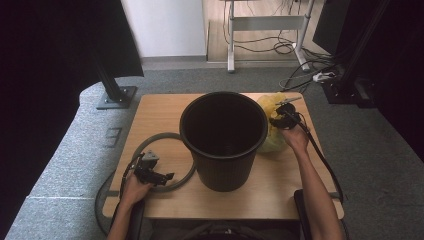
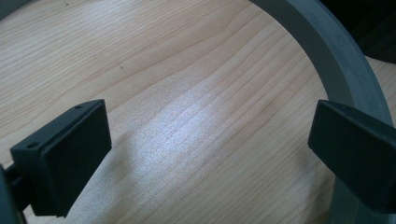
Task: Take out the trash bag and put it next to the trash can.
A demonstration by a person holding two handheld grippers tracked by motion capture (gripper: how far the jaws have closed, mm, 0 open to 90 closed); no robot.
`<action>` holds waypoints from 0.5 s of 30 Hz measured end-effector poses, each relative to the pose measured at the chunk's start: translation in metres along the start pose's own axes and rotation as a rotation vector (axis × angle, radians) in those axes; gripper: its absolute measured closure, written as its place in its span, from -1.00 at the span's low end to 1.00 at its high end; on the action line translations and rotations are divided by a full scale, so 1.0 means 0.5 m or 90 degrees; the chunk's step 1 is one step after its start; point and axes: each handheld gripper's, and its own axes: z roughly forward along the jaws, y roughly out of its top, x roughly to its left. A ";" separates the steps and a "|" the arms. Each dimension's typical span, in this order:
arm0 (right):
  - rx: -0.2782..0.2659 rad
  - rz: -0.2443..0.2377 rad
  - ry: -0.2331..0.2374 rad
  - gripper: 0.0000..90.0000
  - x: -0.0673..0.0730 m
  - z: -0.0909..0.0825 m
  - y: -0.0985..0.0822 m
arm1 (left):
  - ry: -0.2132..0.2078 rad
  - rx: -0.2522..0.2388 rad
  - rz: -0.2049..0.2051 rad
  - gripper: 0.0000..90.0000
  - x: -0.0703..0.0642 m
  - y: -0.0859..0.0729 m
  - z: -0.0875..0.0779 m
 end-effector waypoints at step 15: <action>-0.029 -0.009 0.031 -0.73 0.003 -0.086 -0.016 | 0.003 0.008 0.004 -1.00 -0.002 0.001 0.002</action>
